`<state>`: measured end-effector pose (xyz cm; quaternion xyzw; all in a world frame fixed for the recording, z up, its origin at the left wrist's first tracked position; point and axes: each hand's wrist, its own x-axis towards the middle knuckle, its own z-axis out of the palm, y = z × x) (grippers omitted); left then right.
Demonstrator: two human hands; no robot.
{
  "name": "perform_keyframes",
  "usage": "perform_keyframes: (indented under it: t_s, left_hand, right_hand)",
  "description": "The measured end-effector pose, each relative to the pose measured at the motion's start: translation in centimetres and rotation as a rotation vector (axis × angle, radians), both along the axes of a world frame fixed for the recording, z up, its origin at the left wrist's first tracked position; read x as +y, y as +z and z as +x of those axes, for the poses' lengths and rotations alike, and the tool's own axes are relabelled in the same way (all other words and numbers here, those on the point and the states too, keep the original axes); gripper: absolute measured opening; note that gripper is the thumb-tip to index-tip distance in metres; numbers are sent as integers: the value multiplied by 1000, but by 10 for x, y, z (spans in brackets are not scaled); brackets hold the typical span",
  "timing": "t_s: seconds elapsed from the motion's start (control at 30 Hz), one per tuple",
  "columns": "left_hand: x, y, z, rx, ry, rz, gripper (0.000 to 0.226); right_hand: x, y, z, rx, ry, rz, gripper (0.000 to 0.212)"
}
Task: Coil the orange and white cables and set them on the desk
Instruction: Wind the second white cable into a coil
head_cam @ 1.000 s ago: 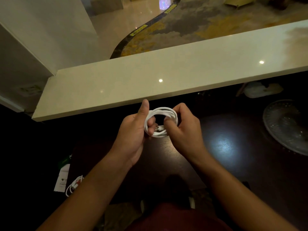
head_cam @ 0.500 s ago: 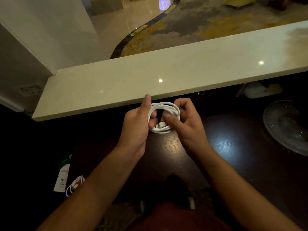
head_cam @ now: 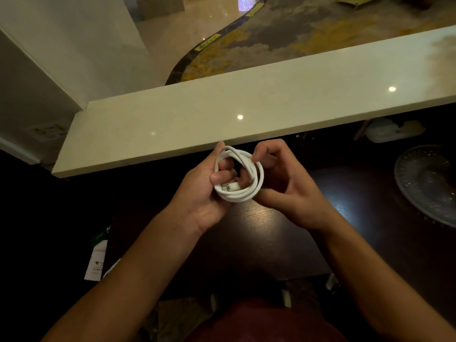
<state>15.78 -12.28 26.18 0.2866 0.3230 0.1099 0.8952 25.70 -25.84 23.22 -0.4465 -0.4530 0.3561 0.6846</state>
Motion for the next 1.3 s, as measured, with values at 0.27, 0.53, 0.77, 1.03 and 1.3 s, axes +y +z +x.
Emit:
perform_keyframes:
  t_s: [0.27, 0.53, 0.77, 1.03, 1.3]
  left_hand:
    - [2, 4, 3, -13, 26, 233, 41]
    - [30, 11, 0, 14, 153, 336, 47]
    - [16, 11, 1, 182, 239, 814, 49]
    - [-8, 15, 4, 108, 238, 948, 50]
    - [-16, 15, 4, 41, 218, 1104, 44]
  right_hand:
    - [1, 9, -5, -106, -212, 53, 33]
    - [-10, -1, 7, -113, -256, -104, 11]
    - [-17, 5, 12, 122, 36, -7, 45]
    - [8, 1, 2, -402, -516, -162, 12]
    - [16, 5, 12, -135, -269, -207, 27]
